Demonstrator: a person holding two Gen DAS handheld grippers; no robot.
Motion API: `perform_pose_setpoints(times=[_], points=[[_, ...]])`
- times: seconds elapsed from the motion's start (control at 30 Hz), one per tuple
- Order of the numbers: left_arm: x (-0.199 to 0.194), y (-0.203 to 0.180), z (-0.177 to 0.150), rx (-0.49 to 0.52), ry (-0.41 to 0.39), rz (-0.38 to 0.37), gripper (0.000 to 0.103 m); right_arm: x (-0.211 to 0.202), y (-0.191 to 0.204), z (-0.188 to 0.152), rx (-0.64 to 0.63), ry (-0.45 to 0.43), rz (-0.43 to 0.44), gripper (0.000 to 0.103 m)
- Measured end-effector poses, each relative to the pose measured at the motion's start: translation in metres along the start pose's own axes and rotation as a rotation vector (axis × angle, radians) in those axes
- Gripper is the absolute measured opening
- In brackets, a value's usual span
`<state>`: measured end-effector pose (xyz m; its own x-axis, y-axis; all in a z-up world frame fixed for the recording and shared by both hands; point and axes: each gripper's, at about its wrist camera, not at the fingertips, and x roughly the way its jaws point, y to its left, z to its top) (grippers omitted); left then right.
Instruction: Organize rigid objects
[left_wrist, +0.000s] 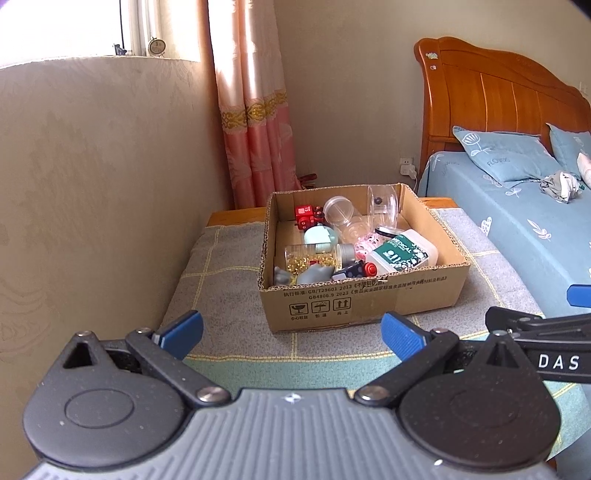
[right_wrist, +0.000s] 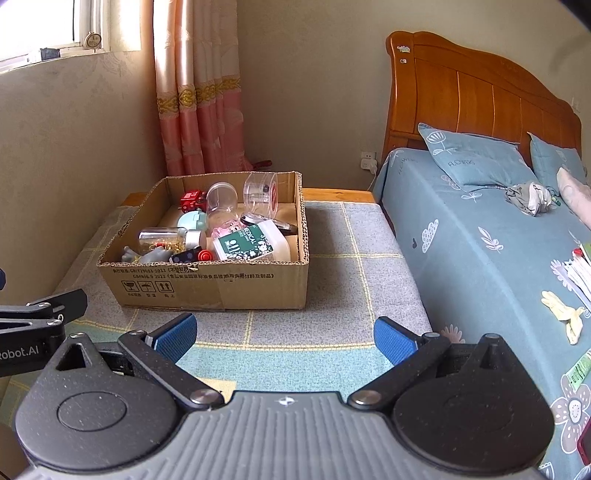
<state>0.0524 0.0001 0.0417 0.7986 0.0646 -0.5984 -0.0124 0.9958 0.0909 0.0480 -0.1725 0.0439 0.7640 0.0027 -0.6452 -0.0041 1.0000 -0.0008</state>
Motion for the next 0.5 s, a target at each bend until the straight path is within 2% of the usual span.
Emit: perform_pose_setpoints(times=[0.5], points=[[-0.0044,-0.0013,0.0009,0.006,-0.016,0.004,0.102,-0.0044,-0.0004,-0.0001,-0.003,-0.014,0.001,0.103]])
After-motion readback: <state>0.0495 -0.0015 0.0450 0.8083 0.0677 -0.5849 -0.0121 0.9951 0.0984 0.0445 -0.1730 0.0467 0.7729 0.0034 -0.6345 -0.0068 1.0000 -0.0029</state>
